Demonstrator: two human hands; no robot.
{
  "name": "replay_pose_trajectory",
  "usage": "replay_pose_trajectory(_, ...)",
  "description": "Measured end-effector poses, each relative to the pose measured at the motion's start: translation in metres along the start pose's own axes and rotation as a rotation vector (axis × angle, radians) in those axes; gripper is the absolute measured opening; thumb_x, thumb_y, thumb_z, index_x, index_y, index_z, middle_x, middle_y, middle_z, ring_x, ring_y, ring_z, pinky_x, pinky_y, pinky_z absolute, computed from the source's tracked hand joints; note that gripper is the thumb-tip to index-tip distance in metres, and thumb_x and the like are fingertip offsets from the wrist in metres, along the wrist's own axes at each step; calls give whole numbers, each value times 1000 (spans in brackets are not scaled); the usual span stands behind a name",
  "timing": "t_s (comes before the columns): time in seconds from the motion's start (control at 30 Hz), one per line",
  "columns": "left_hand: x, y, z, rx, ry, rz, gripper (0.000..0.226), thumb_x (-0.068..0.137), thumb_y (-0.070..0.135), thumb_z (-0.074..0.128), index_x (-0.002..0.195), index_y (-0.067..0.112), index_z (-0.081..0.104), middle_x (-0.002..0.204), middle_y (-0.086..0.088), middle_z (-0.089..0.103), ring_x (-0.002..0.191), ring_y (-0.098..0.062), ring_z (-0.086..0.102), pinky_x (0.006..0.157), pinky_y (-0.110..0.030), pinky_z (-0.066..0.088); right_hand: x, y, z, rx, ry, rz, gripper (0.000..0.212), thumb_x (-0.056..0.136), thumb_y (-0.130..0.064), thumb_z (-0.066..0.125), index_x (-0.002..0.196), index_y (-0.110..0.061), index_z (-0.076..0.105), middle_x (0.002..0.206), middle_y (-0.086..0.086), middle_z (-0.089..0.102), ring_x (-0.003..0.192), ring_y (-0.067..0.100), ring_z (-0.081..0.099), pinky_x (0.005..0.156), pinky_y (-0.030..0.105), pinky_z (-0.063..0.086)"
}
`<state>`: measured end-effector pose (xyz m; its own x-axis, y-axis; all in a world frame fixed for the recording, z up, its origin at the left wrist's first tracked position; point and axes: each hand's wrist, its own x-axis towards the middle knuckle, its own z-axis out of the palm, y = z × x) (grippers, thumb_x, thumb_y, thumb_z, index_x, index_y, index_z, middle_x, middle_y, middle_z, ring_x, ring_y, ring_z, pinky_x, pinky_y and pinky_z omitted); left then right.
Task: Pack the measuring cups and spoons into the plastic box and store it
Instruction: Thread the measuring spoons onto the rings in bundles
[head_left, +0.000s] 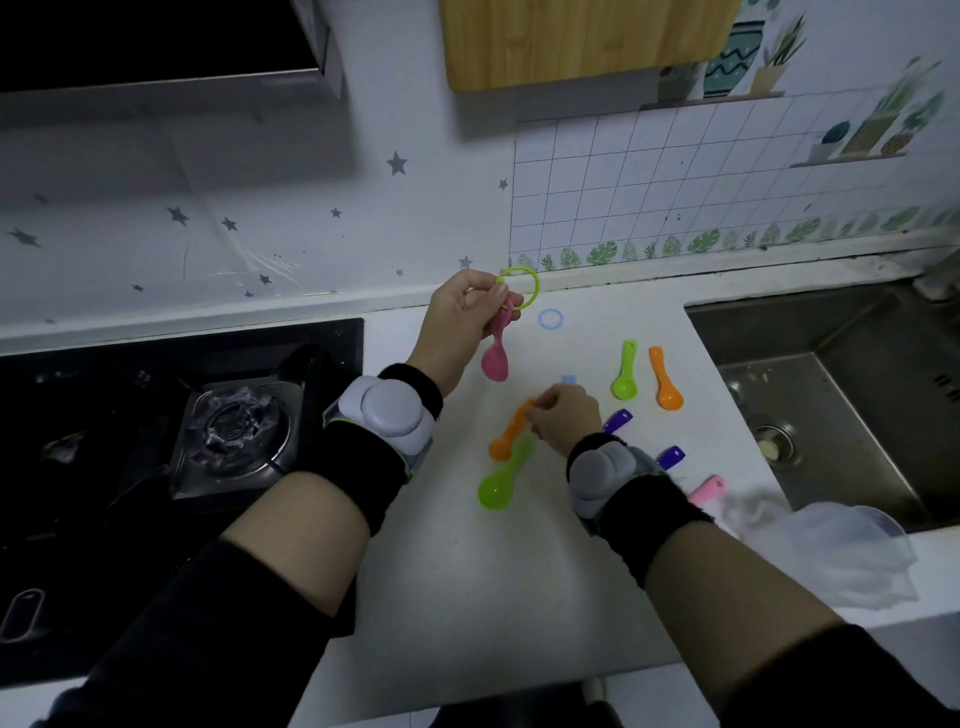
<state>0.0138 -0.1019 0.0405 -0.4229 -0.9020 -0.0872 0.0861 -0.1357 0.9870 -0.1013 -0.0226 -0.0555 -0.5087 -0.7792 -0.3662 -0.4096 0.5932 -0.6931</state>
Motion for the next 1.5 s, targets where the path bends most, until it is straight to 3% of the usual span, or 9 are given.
replay_pose_trajectory(0.13, -1, -1, -5, -26, 0, -21, 12, 96, 5, 46, 86, 9, 51, 84, -10, 65, 65, -14, 63, 81, -30, 54, -1, 17, 26, -217, -78, 122, 27, 86, -25, 59, 105, -6, 64, 112, 15, 66, 111, 30, 59, 90, 34, 47)
replay_pose_trajectory(0.27, -3, -6, -10, -40, -5, -55, 12, 96, 6, 47, 85, 8, 51, 83, -9, 65, 65, -16, 63, 79, -29, 54, -6, 22, 46, -241, -155, 183, 33, 85, -34, 60, 106, -9, 58, 113, 13, 64, 105, 30, 59, 77, 31, 43)
replay_pose_trajectory(0.43, -3, -10, -14, -50, -17, -85, 12, 96, 6, 48, 85, 8, 52, 83, -8, 66, 66, -17, 62, 80, -30, 54, -11, 21, 66, -293, -144, 144, 51, 82, -38, 64, 119, -8, 47, 118, 14, 58, 110, 32, 57, 80, 32, 42)
replay_pose_trajectory(0.83, 6, -3, -5, 1, -68, -92, 13, 96, 6, 48, 84, 8, 53, 83, -9, 66, 68, -19, 62, 80, -30, 53, -4, 17, 40, -195, -84, 240, 36, 92, -26, 50, 121, -4, 47, 125, 18, 54, 115, 35, 54, 91, 36, 44)
replay_pose_trajectory(0.93, 11, 1, 0, 11, -69, -66, 12, 96, 8, 48, 86, 8, 54, 83, -8, 66, 65, -15, 62, 80, -28, 54, 3, 11, 19, -146, -24, 161, 27, 89, -19, 54, 112, -5, 52, 120, 19, 57, 112, 35, 56, 93, 37, 45)
replay_pose_trajectory(1.03, 14, 5, 8, 18, -63, -38, 14, 96, 10, 48, 85, 10, 56, 83, -5, 66, 61, -8, 63, 78, -26, 55, 9, -2, -8, 83, 14, 35, 22, 79, -7, 64, 97, -14, 52, 96, 12, 61, 95, 25, 59, 89, 36, 46)
replay_pose_trajectory(1.17, 16, 8, 17, 38, -45, -13, 14, 96, 12, 50, 85, 11, 58, 81, -4, 66, 58, -6, 63, 75, -24, 54, 10, -33, -43, 301, 15, -154, 31, 82, 1, 61, 112, -4, 59, 77, 7, 63, 77, 26, 61, 83, 40, 49)
replay_pose_trajectory(1.33, 16, 11, 24, 68, -17, 18, 17, 96, 12, 49, 82, 12, 58, 77, -3, 65, 56, -6, 61, 69, -19, 55, -2, -70, -81, 545, 10, -303, 28, 80, 9, 54, 106, 2, 63, 74, 16, 57, 56, 11, 49, 58, 17, 41)
replay_pose_trajectory(1.5, 16, 18, 24, 73, 2, 43, 16, 97, 11, 48, 84, 10, 57, 78, -4, 64, 55, -6, 60, 68, -18, 55, -10, -88, -103, 582, 3, -370, 18, 86, 2, 50, 95, -1, 65, 67, 14, 51, 53, 10, 40, 56, 19, 33)
